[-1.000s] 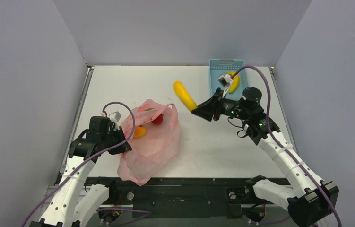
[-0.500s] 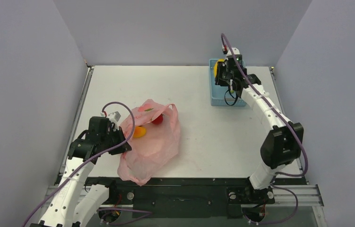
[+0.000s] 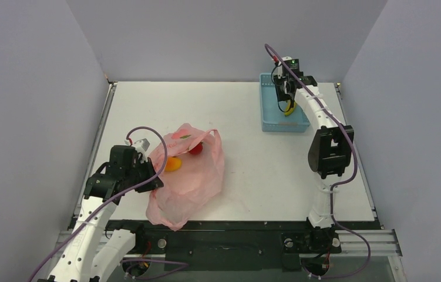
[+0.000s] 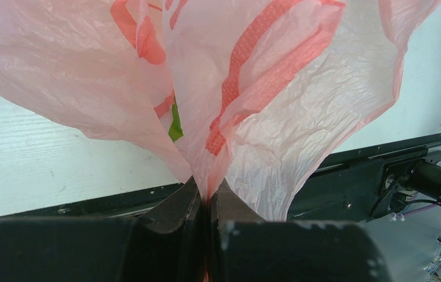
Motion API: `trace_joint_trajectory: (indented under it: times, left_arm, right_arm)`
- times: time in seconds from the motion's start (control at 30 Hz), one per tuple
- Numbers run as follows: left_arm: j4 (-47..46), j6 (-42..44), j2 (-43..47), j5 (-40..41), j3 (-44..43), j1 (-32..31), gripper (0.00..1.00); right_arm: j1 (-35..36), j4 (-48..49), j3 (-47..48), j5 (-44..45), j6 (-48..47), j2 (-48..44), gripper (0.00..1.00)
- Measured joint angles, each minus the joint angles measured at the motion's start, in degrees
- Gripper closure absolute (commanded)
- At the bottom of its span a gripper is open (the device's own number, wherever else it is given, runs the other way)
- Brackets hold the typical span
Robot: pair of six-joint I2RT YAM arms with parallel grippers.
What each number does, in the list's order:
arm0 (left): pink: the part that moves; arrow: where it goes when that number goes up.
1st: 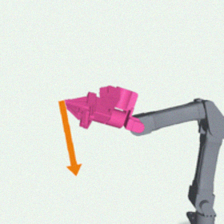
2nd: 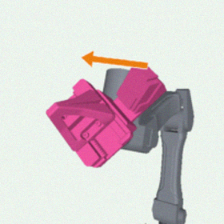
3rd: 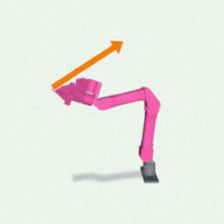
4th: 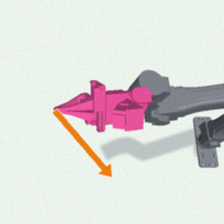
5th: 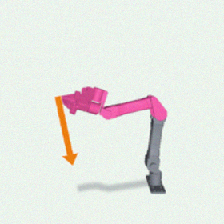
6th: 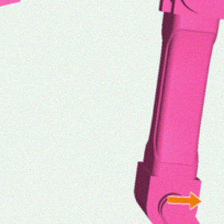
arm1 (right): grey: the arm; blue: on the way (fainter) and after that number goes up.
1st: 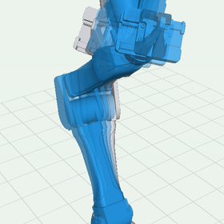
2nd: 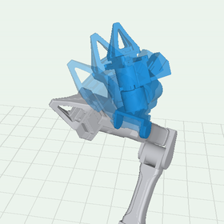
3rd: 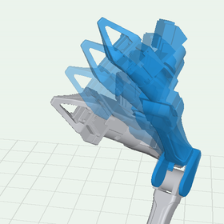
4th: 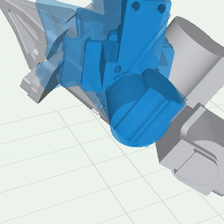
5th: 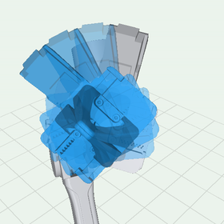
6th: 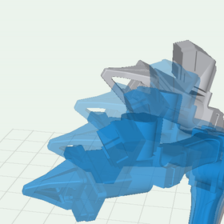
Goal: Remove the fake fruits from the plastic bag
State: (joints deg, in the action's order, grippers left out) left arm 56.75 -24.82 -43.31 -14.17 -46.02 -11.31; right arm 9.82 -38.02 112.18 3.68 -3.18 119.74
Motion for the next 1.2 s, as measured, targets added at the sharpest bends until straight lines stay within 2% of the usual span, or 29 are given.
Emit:
trace_joint_trajectory:
  times: [0.33, 0.5, 0.97, 1.2]
  left_arm:
    - [0.0, 0.0, -0.7, 0.0, 0.0, 0.0, 0.99]
    - [0.0, 0.0, -1.2, 0.0, 0.0, 0.0, 0.99]
    - [0.0, 0.0, -2.3, 0.0, 0.0, 0.0, 0.99]
    - [0.0, 0.0, -2.4, 0.0, 0.0, 0.0, 0.98]
  right_arm:
    - [0.0, -3.1, 1.4, -6.1, -10.8, 7.8, 1.0]
    - [0.0, -3.6, 3.0, -7.9, -14.3, 11.1, 0.95]
    - [-0.1, -2.7, 7.6, -9.1, -18.6, 13.5, 0.89]
    - [-0.3, -2.4, 9.5, -9.1, -19.1, 16.9, 0.84]
